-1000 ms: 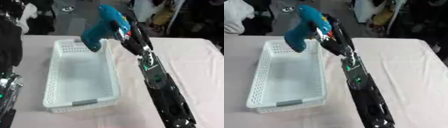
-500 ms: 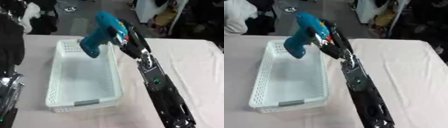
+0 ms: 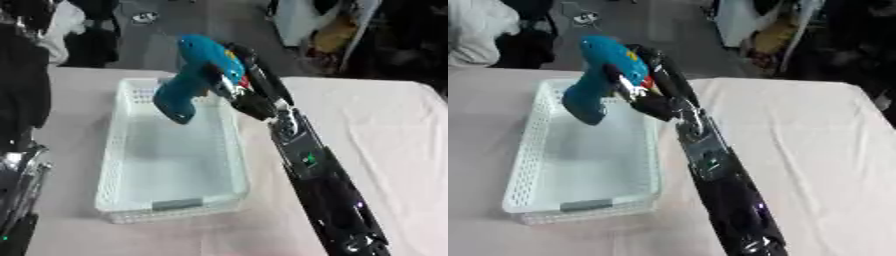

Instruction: Pick up objects on the table and place them in the box.

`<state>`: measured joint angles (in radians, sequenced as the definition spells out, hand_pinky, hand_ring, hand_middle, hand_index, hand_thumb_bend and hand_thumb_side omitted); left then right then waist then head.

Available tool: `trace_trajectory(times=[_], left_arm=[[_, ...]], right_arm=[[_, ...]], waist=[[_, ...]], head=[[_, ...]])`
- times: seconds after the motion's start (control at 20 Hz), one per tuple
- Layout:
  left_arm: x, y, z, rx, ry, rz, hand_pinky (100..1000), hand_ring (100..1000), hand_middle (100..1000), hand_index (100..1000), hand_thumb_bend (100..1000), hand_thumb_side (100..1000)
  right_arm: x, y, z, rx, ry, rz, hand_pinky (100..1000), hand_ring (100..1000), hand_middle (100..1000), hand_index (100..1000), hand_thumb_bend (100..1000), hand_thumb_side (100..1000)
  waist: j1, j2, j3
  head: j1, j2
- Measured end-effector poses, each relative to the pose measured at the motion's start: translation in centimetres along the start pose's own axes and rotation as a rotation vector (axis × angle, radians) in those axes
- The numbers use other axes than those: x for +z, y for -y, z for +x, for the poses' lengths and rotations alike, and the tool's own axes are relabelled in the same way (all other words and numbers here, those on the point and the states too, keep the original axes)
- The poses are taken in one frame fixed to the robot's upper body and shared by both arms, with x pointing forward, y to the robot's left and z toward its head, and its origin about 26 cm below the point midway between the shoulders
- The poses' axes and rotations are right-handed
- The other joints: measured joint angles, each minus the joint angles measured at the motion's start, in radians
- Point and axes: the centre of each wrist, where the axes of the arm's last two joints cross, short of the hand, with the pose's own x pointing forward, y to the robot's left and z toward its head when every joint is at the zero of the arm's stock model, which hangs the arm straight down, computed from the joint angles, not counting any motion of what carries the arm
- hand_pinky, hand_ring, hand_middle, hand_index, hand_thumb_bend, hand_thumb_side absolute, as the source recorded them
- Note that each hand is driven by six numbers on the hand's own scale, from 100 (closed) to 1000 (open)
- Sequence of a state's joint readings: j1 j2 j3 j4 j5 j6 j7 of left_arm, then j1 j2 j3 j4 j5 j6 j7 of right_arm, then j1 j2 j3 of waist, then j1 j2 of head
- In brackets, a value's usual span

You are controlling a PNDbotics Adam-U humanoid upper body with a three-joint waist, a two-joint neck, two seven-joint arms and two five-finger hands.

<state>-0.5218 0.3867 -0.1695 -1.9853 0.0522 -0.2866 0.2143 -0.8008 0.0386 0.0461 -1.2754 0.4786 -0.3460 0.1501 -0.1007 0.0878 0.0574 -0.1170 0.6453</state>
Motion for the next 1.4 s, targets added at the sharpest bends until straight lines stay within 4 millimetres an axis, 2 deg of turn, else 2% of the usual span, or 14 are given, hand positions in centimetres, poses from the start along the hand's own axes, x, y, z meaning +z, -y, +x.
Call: trace_trajectory(times=[0.1, 0.15, 0.2, 0.25, 0.3, 0.35, 0.4, 0.5, 0.55, 0.6, 0.65, 0.8, 1.15, 1.4], left_arm=[[0.0, 0.0, 0.0, 0.001, 0.000, 0.000, 825, 821, 892, 920, 309, 952], [0.0, 0.0, 0.0, 0.001, 0.000, 0.001, 825, 821, 892, 920, 309, 952], [0.0, 0.0, 0.0, 0.002, 0.001, 0.001, 825, 821, 892, 920, 309, 952], [0.0, 0.0, 0.0, 0.002, 0.001, 0.002, 825, 821, 892, 920, 309, 952], [0.0, 0.0, 0.0, 0.002, 0.002, 0.002, 825, 821, 892, 920, 309, 952], [0.0, 0.0, 0.0, 0.003, 0.002, 0.002, 825, 821, 892, 920, 309, 952], [0.0, 0.0, 0.0, 0.003, 0.002, 0.003, 825, 821, 892, 920, 309, 952], [0.0, 0.0, 0.0, 0.003, 0.002, 0.003, 825, 821, 892, 920, 309, 952], [0.0, 0.0, 0.0, 0.003, 0.002, 0.003, 825, 821, 892, 920, 309, 952], [0.0, 0.0, 0.0, 0.003, 0.003, 0.003, 825, 821, 892, 920, 309, 952], [0.0, 0.0, 0.0, 0.003, 0.003, 0.004, 825, 821, 892, 920, 309, 952], [0.0, 0.0, 0.0, 0.003, 0.003, 0.004, 825, 822, 892, 920, 309, 952], [0.0, 0.0, 0.0, 0.003, 0.003, 0.004, 824, 821, 892, 920, 308, 953], [0.0, 0.0, 0.0, 0.003, 0.003, 0.004, 824, 821, 892, 920, 308, 953]], right_arm=[[0.0, -0.1, -0.1, 0.009, 0.002, 0.005, 100, 100, 100, 304, 100, 831], [0.0, -0.1, -0.1, 0.016, 0.006, 0.005, 100, 100, 100, 345, 100, 936], [0.0, 0.0, -0.1, 0.027, 0.013, 0.004, 100, 100, 100, 335, 100, 925], [-0.1, 0.0, 0.0, 0.042, 0.023, 0.003, 100, 100, 126, 498, 100, 1000], [-0.2, 0.1, 0.0, 0.061, 0.033, 0.005, 100, 100, 100, 474, 100, 1000], [-0.2, 0.1, 0.0, 0.083, 0.042, 0.009, 100, 316, 385, 687, 100, 1000], [-0.2, 0.1, -0.1, 0.104, 0.047, 0.017, 100, 398, 456, 744, 100, 1000], [0.0, 0.1, -0.5, 0.143, 0.049, 0.038, 214, 471, 518, 793, 100, 1000], [0.1, 0.1, -0.8, 0.157, 0.048, 0.047, 333, 532, 584, 832, 100, 1000], [0.2, 0.1, -1.0, 0.169, 0.046, 0.055, 321, 525, 576, 827, 100, 1000], [0.3, 0.1, -1.2, 0.179, 0.041, 0.061, 435, 591, 640, 864, 100, 1000], [0.6, -0.1, -1.9, 0.202, 0.027, 0.080, 499, 626, 684, 884, 100, 1000], [0.8, 0.0, -2.3, 0.223, 0.034, 0.067, 522, 628, 678, 876, 100, 1000], [1.0, 2.0, -2.0, 0.240, 0.064, 0.000, 512, 621, 660, 862, 100, 1000]], waist=[[0.000, 0.000, 0.000], [0.000, 0.000, 0.000], [0.000, 0.000, 0.000], [0.000, 0.000, 0.000], [0.000, 0.000, 0.001], [0.000, 0.000, 0.001], [0.000, 0.000, 0.001], [0.000, 0.000, 0.001], [0.000, 0.000, 0.001], [0.000, 0.000, 0.001], [0.000, 0.000, 0.001], [0.000, 0.001, 0.000], [0.000, 0.001, -0.001], [0.000, 0.001, -0.008]], head=[[0.003, 0.000], [0.003, -0.001], [0.003, -0.003], [0.004, -0.004], [0.004, -0.006], [0.004, -0.007], [0.005, -0.007], [0.006, -0.007], [0.007, -0.007], [0.009, -0.007], [0.012, -0.007], [0.012, -0.007], [0.013, -0.009], [0.022, -0.016]])
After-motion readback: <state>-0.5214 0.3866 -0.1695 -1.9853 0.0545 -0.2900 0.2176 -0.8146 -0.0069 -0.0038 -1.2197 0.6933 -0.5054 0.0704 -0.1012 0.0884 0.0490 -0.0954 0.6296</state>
